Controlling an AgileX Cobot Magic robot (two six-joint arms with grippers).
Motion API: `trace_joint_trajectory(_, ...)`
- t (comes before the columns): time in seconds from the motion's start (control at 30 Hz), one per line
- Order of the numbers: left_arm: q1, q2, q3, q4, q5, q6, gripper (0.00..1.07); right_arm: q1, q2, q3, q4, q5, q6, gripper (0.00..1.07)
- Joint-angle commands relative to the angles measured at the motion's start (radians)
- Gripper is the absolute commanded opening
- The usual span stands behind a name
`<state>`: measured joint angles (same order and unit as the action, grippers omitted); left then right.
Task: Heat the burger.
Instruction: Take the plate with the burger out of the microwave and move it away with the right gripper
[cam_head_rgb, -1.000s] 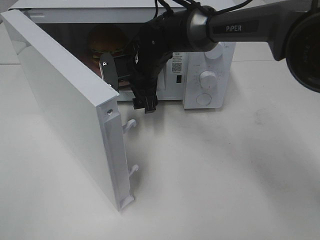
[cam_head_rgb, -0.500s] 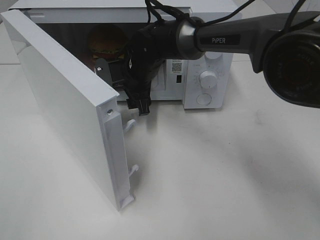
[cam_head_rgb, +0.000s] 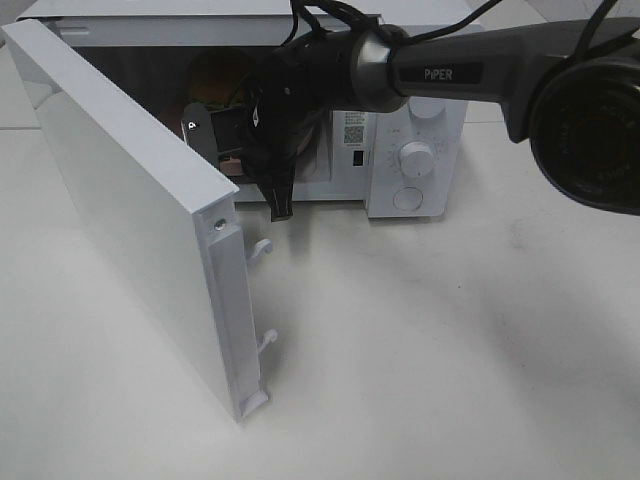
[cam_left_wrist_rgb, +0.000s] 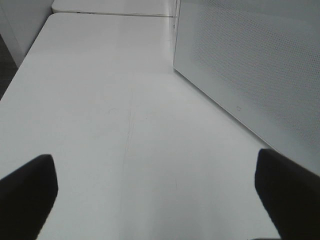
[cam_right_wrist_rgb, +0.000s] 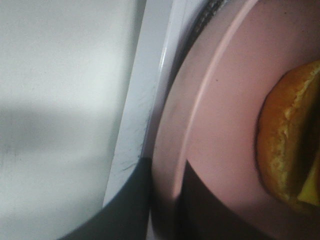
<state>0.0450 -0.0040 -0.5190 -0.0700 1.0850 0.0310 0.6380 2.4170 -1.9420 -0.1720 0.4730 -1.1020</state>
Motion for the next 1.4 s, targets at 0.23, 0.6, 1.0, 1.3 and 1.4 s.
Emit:
trace_joint_trajectory(0.23, -0.002, -0.016, 0.002, 0.000, -0.013, -0.001, 1.00, 0.001, -0.021, 0.019, 0.075, 0.132, -0.049, 0.00)
trace_joint_trajectory(0.6, -0.002, -0.016, 0.002, 0.000, -0.013, -0.001, 1.00, 0.008, -0.154, 0.207, 0.117, 0.072, -0.261, 0.00)
trace_joint_trajectory(1.0, -0.002, -0.016, 0.002, 0.000, -0.013, -0.001, 1.00, -0.004, -0.266, 0.324, 0.310, 0.077, -0.533, 0.00)
trace_joint_trajectory(1.3, -0.002, -0.016, 0.002, 0.000, -0.013, -0.001, 1.00, -0.004, -0.314, 0.349, 0.310, 0.127, -0.532, 0.00)
trace_joint_trajectory(1.4, -0.002, -0.016, 0.002, 0.000, -0.013, -0.001, 1.00, -0.004, -0.337, 0.370, 0.310, 0.118, -0.533, 0.00)
